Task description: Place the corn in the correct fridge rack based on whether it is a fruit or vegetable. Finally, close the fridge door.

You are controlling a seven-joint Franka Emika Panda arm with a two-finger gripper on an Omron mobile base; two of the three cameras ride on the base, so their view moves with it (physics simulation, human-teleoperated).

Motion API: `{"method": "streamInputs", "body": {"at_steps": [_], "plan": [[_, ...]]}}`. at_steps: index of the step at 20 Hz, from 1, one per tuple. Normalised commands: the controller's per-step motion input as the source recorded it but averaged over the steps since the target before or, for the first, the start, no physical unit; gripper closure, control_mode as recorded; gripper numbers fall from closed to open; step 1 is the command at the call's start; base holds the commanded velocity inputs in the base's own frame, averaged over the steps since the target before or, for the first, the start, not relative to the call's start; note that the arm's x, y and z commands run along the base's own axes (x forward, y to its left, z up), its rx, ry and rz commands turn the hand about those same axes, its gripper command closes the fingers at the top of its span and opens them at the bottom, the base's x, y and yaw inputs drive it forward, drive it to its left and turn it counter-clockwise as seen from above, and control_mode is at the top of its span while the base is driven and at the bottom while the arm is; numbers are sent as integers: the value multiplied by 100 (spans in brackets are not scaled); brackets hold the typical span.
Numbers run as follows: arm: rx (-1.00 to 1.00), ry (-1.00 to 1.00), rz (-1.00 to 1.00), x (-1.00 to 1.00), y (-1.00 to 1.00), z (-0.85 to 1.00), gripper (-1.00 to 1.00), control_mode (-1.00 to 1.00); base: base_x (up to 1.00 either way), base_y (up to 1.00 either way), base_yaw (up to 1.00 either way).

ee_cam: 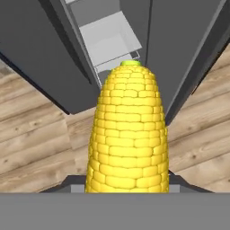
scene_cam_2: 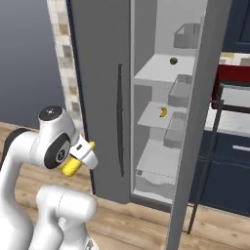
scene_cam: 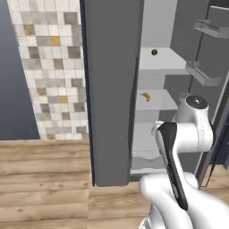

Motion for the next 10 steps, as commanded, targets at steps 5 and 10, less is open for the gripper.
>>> {"method": "streamInputs", "body": {"at_steps": [5,10], "plan": [[0,0,0,0,0,0,100,100,61,4,-21],[0,0,0,0,0,0,100,100,62,28,-30]]}}
